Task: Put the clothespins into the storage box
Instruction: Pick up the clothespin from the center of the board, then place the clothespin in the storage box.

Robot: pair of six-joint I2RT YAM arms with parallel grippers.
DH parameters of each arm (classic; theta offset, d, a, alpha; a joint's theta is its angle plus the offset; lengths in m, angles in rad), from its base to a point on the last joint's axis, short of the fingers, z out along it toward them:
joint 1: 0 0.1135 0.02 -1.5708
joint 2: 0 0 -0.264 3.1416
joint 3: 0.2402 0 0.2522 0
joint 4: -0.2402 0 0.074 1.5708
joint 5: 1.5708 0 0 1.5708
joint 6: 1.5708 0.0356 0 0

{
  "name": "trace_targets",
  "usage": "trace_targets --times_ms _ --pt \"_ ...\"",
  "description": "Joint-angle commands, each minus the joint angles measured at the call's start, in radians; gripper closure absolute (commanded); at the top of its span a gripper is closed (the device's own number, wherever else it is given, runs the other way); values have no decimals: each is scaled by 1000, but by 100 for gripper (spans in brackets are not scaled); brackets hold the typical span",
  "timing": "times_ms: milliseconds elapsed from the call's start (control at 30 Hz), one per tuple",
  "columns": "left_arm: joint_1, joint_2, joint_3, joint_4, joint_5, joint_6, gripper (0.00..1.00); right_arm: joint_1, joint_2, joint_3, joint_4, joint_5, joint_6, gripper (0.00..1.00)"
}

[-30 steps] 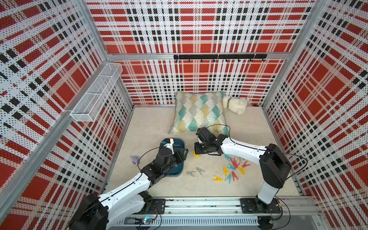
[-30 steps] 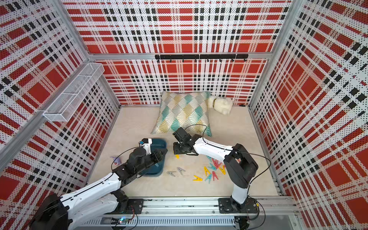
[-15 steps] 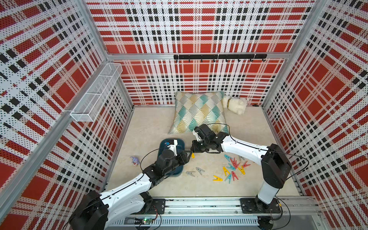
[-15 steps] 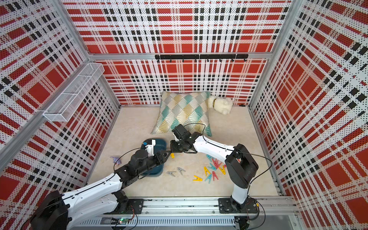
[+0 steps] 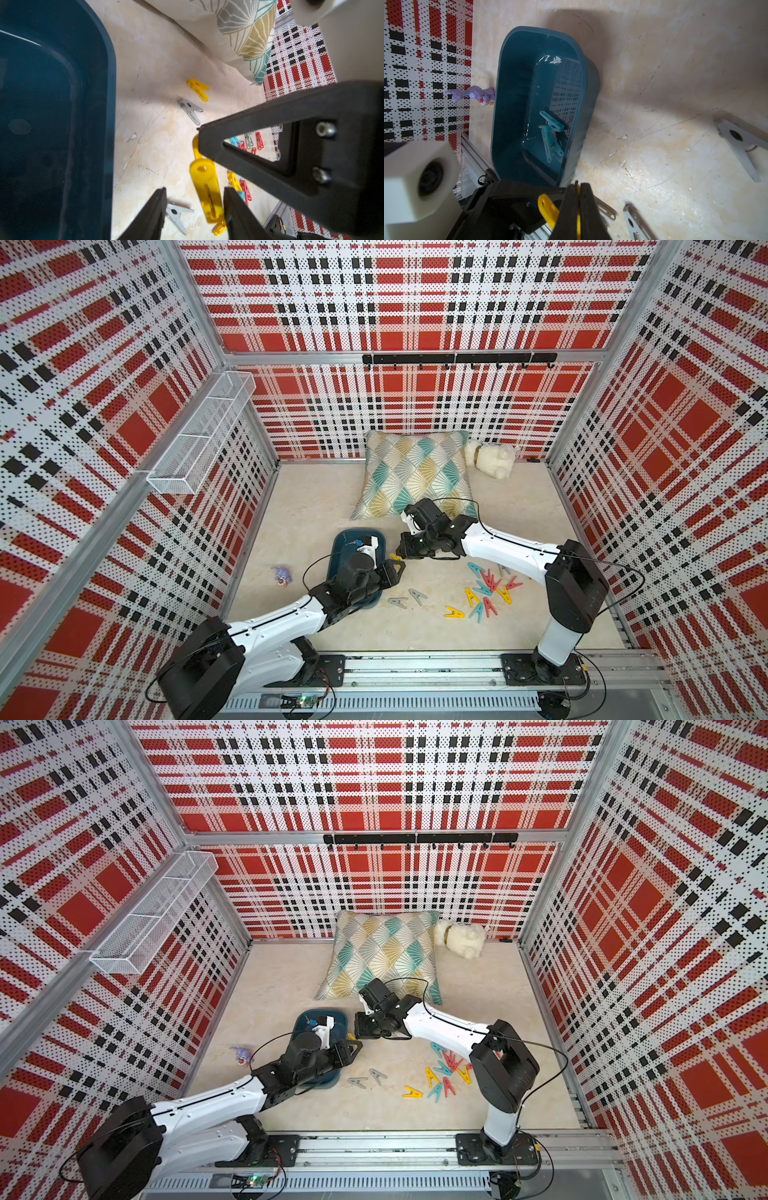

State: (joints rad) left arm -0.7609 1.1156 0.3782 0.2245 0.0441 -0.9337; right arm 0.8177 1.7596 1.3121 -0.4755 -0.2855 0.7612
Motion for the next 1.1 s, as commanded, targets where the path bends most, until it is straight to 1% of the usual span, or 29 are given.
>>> trace_targets --times_ms 0,133,300,400,467,633,733,867,967,1067 --pt "-7 15 34 32 -23 14 55 -3 -39 -12 34 -21 18 92" --pt "-8 15 30 73 -19 -10 66 -3 -49 -39 53 -26 31 92" --pt "-8 15 33 98 1 -24 82 -4 -55 -52 65 -23 39 91" --pt "-7 7 30 97 7 -27 91 -3 -58 -51 64 -7 40 87" --pt "-6 2 28 91 7 -27 94 -3 -64 -48 64 12 40 79" --pt "0 -13 9 64 2 -30 97 -22 -93 -53 59 65 30 61" --pt "19 -37 -8 38 2 -30 98 -48 -124 -73 54 89 20 54" --pt "80 -97 -24 -29 3 -24 98 -73 -161 -98 18 141 -19 51" --pt "158 -155 -27 -113 -1 -8 98 -75 -169 -116 -23 168 -71 52" --pt "254 -198 -17 -211 2 20 96 -75 -165 -154 -40 156 -122 53"
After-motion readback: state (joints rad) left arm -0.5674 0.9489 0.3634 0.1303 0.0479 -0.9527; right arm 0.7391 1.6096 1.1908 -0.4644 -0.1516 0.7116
